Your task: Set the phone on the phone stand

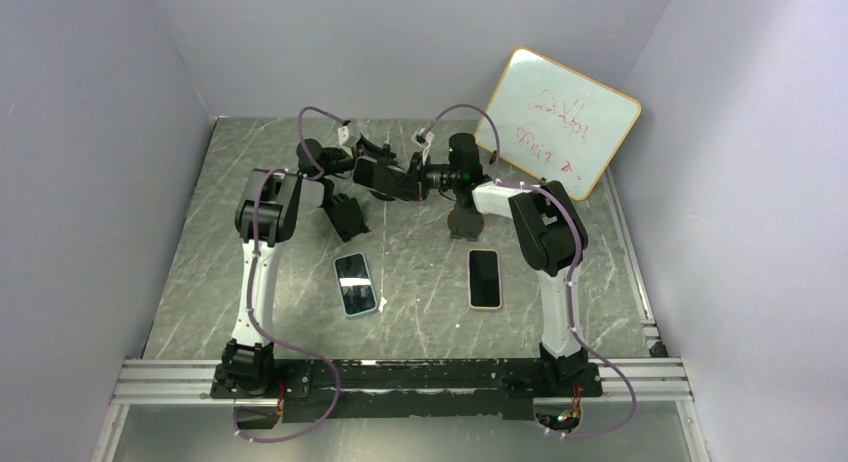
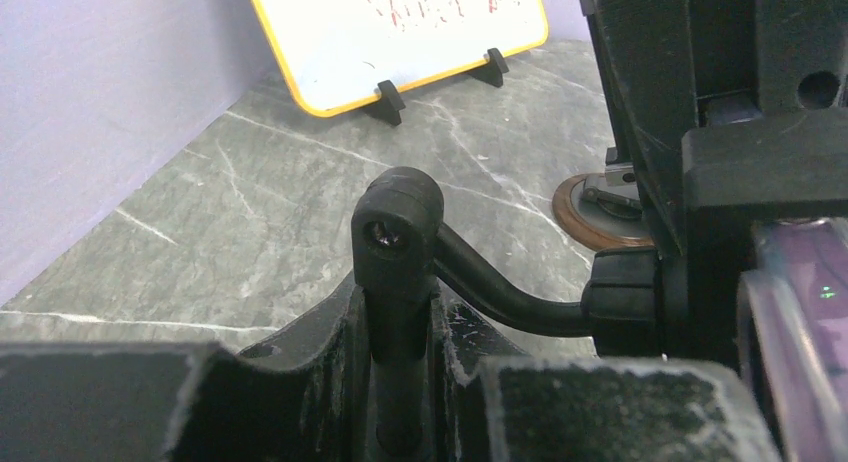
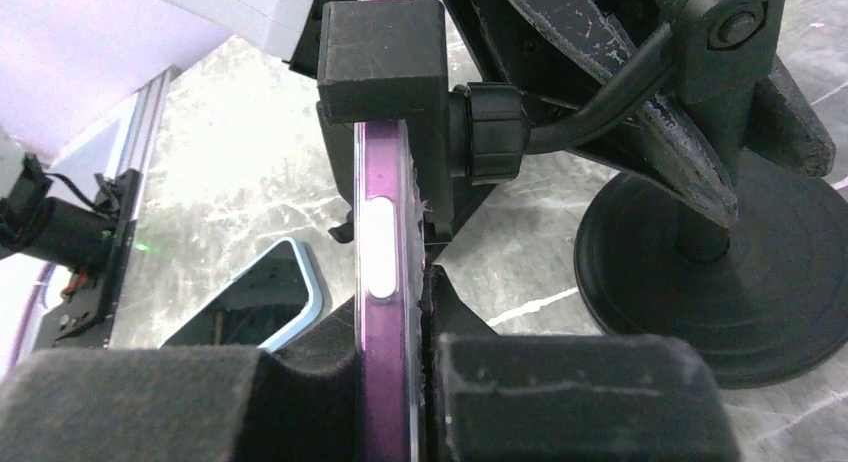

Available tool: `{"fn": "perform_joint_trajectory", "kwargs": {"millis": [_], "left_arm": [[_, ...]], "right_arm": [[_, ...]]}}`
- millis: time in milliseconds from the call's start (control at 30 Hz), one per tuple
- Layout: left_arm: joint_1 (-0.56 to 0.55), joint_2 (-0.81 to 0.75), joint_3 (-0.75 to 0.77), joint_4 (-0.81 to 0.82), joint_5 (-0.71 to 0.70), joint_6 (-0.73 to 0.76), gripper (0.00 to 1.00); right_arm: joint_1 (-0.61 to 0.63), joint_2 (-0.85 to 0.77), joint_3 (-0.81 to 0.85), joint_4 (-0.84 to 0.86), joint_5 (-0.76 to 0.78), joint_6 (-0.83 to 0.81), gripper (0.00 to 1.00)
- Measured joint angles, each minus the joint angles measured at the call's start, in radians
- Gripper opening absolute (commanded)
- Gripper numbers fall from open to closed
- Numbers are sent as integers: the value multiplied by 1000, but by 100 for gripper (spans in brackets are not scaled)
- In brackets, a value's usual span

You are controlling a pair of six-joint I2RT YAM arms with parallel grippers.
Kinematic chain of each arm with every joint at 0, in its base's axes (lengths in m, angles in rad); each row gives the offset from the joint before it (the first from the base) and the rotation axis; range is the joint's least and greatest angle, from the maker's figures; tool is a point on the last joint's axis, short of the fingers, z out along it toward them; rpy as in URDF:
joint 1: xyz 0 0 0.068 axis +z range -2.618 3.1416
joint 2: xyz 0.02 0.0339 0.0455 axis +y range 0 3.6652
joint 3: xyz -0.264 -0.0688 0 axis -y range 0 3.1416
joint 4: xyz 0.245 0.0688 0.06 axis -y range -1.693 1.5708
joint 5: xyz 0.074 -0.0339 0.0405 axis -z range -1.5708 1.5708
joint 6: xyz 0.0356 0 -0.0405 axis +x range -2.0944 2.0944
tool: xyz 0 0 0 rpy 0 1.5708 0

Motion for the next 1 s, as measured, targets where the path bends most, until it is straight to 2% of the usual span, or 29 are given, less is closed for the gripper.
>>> {"fn": "perform_joint_trajectory", "kwargs": {"millis": [67, 167, 233, 267, 300, 533, 667, 833, 1000], "left_arm": [[2, 0, 0, 1, 0, -4, 5], [2, 0, 0, 1, 3, -3, 5], [2, 0, 0, 1, 10, -1, 5], [2, 0, 0, 1, 12, 0, 5], [2, 0, 0, 1, 15, 1, 5], [1, -5, 0, -20, 24, 34, 5], [1, -18, -3, -70, 27, 76, 5], [2, -70, -8, -278, 25, 245, 5], [-4, -127, 29, -597, 5, 480, 5]], "right_arm": [[-4, 12, 25, -21, -20, 13, 24], [-8, 21, 42, -57, -13, 35, 46], [-19, 34, 47, -85, 14, 50, 87], [-26, 41, 47, -105, 31, 58, 96], [-34, 47, 46, -124, 48, 66, 99], [-55, 27, 9, -186, 123, 47, 100], [-50, -71, -66, -201, 216, 10, 100], [-21, -282, -134, -247, 403, -129, 100], [107, -477, -235, -240, 602, -340, 100]]}}
